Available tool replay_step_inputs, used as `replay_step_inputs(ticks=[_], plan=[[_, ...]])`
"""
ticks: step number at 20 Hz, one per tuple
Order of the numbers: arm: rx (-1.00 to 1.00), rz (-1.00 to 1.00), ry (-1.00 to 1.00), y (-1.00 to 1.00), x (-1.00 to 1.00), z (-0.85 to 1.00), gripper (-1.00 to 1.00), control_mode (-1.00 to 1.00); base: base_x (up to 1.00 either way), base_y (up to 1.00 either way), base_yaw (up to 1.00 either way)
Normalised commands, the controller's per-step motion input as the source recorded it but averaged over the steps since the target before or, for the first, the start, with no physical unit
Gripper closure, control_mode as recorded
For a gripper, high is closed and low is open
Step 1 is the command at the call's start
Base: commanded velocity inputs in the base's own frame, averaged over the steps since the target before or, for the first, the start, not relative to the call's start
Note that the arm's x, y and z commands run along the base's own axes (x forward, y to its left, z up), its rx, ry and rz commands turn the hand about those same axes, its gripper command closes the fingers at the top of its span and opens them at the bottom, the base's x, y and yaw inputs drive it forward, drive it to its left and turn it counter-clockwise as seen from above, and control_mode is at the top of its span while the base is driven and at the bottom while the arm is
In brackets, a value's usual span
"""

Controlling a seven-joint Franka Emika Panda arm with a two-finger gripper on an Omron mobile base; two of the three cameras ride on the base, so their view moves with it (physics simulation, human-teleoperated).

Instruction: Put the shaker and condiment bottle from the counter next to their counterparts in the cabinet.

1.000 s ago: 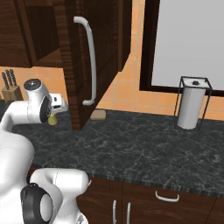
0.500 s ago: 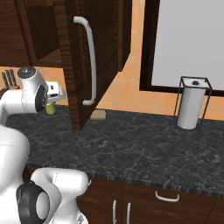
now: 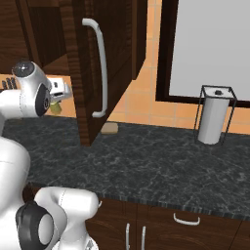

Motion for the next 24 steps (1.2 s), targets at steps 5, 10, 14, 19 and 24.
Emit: replay_step_inputs(ticks=[5, 10, 14, 19, 24], plan=[[0.00, 0.00, -0.04, -0.13, 0.00, 0.52, 1.00, -1.00, 0.00, 0.00, 0.00], [0.00, 0.00, -0.04, -0.08, 0.00, 0.45, 1.00, -1.00, 0.00, 0.00, 0.00], [0.00, 0.00, -0.13, -0.04, 0.09, 0.31, 1.00, -1.00, 0.00, 0.00, 0.00], [0.00, 0.00, -0.12, -0.04, 0.17, 0.26, 1.00, -1.00, 0.00, 0.00, 0.00], [0.00, 0.00, -0.09, -0.09, 0.18, 0.33, 1.00, -1.00, 0.00, 0.00, 0.00]])
